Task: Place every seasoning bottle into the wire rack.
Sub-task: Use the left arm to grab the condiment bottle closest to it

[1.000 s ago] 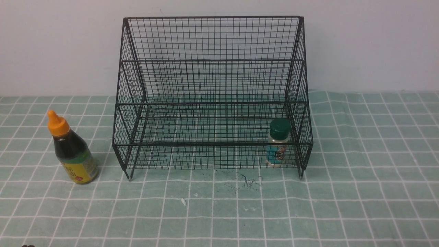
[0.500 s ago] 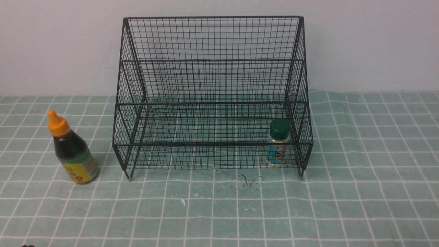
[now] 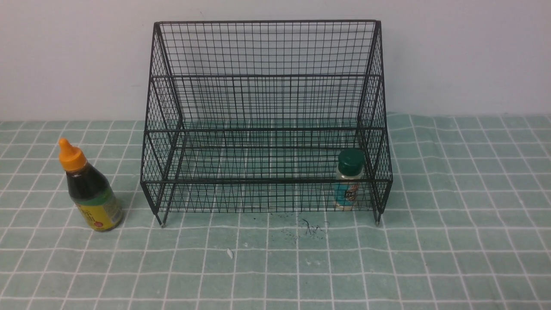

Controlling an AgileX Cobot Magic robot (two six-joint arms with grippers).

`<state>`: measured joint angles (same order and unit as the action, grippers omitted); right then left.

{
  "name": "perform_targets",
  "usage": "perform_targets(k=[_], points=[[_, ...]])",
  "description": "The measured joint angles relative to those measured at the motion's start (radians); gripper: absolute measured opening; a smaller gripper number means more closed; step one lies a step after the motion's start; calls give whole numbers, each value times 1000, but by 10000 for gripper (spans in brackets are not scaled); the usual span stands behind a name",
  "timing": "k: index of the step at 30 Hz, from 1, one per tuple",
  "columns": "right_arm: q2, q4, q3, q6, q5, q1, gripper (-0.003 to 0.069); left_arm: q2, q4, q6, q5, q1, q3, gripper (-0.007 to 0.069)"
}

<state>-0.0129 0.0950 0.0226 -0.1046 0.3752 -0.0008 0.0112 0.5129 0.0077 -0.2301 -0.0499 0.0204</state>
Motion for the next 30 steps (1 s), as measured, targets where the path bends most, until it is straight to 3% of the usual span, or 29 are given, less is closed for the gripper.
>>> perform_targets(k=[4,9,10,11,12,13,15,20,30], points=[[0,0,0,-1,1,0,-15,-8,-28,-1,0,0,-146,-6],[0,-1,0,-4,1,0,-15,-191,-141,22,386,0,-449,-6],[0,-1,0,-4,1,0,-15,-264,-156,22,518,0,-523,-6],[0,-1,0,-4,2,0,-15,-397,-174,24,757,0,-633,-6],[0,-1,0,-4,2,0,-15,-414,-176,24,757,0,-645,-6],[0,-1,0,-4,2,0,-15,-570,-205,32,964,0,-749,-6],[0,-1,0,-4,2,0,-15,-735,-259,57,1118,0,-842,-6],[0,-1,0,-5,2,0,-15,-1057,-376,77,1242,11,-1018,-5],[0,-1,0,-6,2,0,-15,-1469,-377,81,1317,159,-1395,2]])
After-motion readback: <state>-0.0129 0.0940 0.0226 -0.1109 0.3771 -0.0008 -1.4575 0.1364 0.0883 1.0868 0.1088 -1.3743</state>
